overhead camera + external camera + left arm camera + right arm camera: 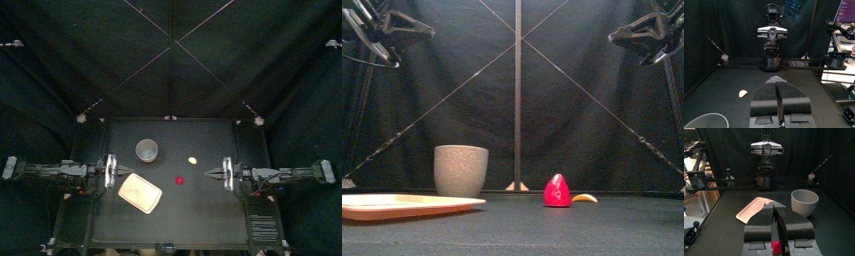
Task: Pick the chip then place it on the pink plate
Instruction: Pick the chip
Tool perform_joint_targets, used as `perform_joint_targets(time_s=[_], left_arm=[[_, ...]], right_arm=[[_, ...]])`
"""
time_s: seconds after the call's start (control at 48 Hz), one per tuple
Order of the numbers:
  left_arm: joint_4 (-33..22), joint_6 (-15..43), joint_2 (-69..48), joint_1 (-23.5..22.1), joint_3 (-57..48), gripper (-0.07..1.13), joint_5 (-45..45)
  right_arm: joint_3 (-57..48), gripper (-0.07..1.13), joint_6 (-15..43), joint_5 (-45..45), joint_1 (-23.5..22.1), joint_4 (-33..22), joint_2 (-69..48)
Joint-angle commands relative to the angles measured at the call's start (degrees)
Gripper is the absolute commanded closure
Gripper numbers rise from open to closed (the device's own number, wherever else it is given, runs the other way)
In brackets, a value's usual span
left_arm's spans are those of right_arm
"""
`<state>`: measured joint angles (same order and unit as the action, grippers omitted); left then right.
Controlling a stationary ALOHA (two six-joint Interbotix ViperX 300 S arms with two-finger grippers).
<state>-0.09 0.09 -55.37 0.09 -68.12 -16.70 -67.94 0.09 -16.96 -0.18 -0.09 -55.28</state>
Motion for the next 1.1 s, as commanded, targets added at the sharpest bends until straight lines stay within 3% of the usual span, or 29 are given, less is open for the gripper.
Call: perform_joint_targets(time_s=[0.021,0.208,0.333,0.562,0.854,0.979,1.104], left_arm=[[-0.09,0.00,0.44,0.18,0.70,1.02,-0.53],[-0.09,0.09,0.44,1.05,0.62,1.01,-0.53],[-0.09,0.09,0.44,2.29,0.53,1.01,-0.62],[0.00,0.18,0.44,4.22,-0.62,1.01,-0.62],[-0.09,0.09,0.44,5.98,-3.69,1.01,-1.58],[-0.09,-0.18,0.44,5.98,-4.22,1.01,-2.02],[-0.44,-0.09,0.44,5.98,-4.22,1.01,-2.11]], right_arm=[[1.58,1.01,0.70,-0.09,-2.02,0.79,2.46],[4.39,0.99,4.04,1.14,-10.46,7.03,10.11],[8.53,0.94,4.92,6.33,-16.87,6.59,14.77],[17.93,0.81,4.57,24.61,-31.46,6.94,22.41],[30.50,0.80,2.11,49.57,-47.37,9.40,30.41],[33.66,0.80,-4.04,60.91,-51.15,17.93,36.91],[34.01,0.80,-14.59,68.91,-51.24,34.80,44.21]])
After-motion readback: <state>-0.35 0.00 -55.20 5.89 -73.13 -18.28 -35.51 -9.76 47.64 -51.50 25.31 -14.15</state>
